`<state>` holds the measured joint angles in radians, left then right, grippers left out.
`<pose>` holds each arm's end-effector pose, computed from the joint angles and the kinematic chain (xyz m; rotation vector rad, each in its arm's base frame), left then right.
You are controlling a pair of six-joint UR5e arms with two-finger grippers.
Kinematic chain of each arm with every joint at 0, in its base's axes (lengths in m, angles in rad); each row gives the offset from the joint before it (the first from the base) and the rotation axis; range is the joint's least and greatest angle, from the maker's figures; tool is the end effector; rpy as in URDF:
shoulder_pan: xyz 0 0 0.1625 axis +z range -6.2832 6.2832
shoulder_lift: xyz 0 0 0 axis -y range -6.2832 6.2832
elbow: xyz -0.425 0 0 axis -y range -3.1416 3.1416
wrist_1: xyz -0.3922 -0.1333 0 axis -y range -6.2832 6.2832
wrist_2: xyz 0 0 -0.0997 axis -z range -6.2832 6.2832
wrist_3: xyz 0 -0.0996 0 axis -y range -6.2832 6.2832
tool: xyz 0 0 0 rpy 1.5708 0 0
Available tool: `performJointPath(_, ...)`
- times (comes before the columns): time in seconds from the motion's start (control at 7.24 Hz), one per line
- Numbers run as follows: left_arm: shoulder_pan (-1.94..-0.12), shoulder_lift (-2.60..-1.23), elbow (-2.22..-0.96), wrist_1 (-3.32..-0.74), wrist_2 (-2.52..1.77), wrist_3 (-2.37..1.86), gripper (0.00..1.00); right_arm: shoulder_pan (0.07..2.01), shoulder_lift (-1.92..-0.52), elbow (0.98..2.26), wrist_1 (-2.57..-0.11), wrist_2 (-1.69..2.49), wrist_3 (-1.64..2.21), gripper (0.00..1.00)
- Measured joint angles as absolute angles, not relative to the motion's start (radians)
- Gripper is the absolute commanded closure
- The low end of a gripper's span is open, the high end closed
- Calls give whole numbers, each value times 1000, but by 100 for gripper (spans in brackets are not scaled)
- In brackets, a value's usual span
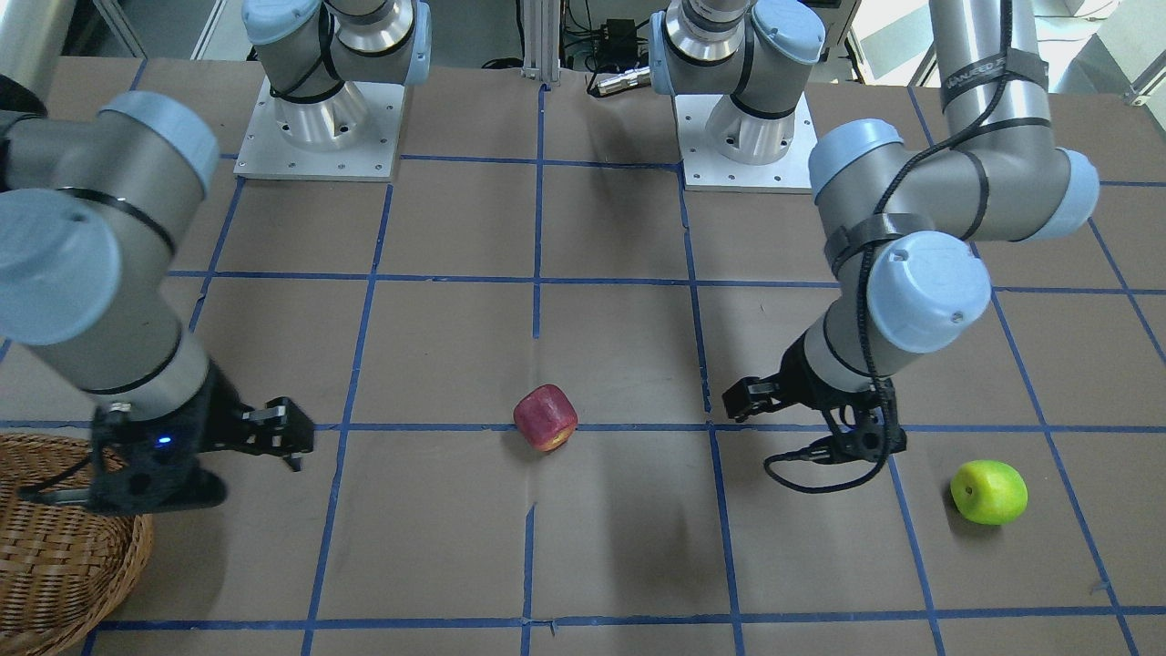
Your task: Put all apples into basket
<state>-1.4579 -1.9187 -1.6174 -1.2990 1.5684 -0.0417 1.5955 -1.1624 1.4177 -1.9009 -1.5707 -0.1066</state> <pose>-0.0658 -0.6050 0.3002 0.2419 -3.1196 -0.1920 0.1495 -0.6516 0.3616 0.2058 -3.1297 0.1173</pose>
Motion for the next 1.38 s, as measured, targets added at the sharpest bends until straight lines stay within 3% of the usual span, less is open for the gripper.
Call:
performJointPath(0.55, -1171, -1972, -1561, -1296, 1628, 405, 0, 1906, -1069, 1446, -1968, -1541, 54, 0)
performJointPath(1.38, -1107, -2206, -1426, -1132, 1627, 629, 0, 1965, -957, 1492, -2064, -1535, 62, 0)
